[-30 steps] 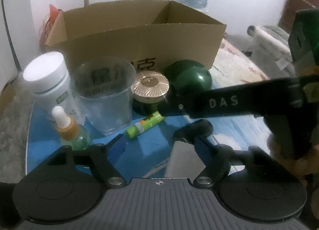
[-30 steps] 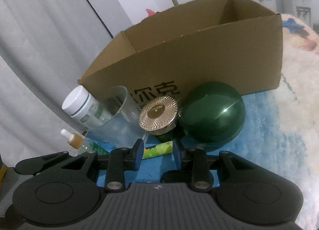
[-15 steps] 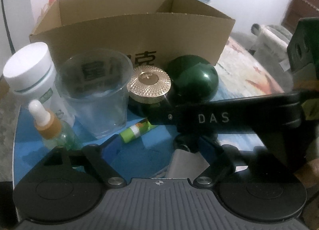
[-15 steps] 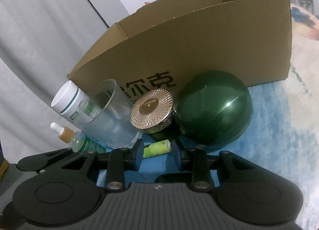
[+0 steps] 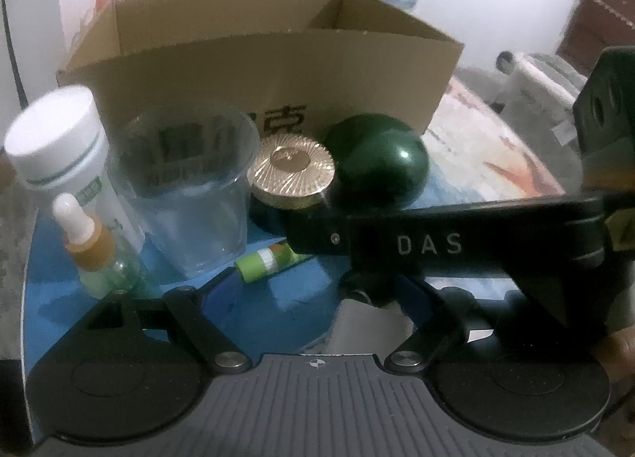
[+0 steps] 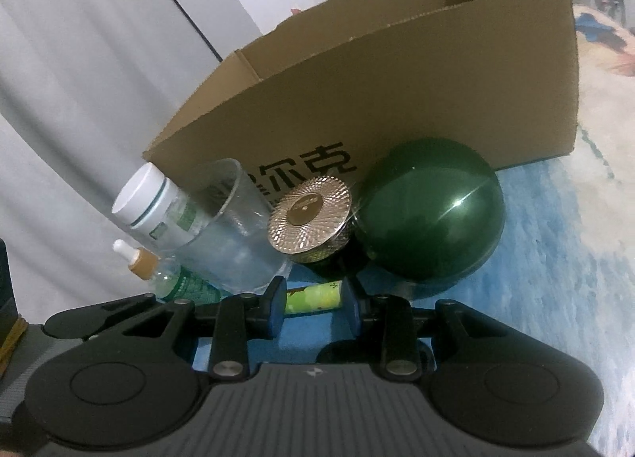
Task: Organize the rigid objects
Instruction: 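Carry the green battery into the box and open the right tool, then move the right tool to the black oval object and grasp it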
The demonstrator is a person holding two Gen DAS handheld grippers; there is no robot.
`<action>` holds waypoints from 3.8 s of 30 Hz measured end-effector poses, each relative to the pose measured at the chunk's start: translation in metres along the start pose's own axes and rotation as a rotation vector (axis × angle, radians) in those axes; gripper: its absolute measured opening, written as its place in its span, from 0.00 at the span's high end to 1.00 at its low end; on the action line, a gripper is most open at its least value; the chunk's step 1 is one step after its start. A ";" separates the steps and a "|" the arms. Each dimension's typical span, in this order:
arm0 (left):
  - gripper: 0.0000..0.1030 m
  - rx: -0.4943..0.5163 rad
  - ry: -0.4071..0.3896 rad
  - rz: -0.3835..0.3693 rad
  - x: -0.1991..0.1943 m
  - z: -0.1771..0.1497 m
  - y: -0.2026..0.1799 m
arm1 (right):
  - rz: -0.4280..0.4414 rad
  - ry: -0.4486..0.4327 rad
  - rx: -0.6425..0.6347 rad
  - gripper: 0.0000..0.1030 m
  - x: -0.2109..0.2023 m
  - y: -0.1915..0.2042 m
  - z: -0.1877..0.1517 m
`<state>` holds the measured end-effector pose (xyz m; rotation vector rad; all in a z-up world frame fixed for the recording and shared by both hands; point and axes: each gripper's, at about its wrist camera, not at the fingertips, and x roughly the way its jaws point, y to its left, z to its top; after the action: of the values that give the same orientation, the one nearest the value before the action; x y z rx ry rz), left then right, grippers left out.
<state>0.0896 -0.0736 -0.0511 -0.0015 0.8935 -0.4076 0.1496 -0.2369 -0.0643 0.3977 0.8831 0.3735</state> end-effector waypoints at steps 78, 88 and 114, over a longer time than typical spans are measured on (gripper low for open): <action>0.51 0.099 0.150 -0.107 0.011 0.004 -0.022 | -0.022 -0.088 0.273 0.67 -0.055 -0.054 -0.036; 0.52 0.138 0.140 -0.180 0.022 0.011 -0.046 | -0.071 -0.124 0.330 0.67 -0.074 -0.079 -0.039; 0.72 0.244 0.140 -0.143 0.017 -0.001 -0.069 | -0.063 -0.158 0.408 0.67 -0.094 -0.100 -0.059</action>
<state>0.0742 -0.1434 -0.0534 0.1897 0.9797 -0.6546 0.0624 -0.3566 -0.0836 0.7628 0.8131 0.0980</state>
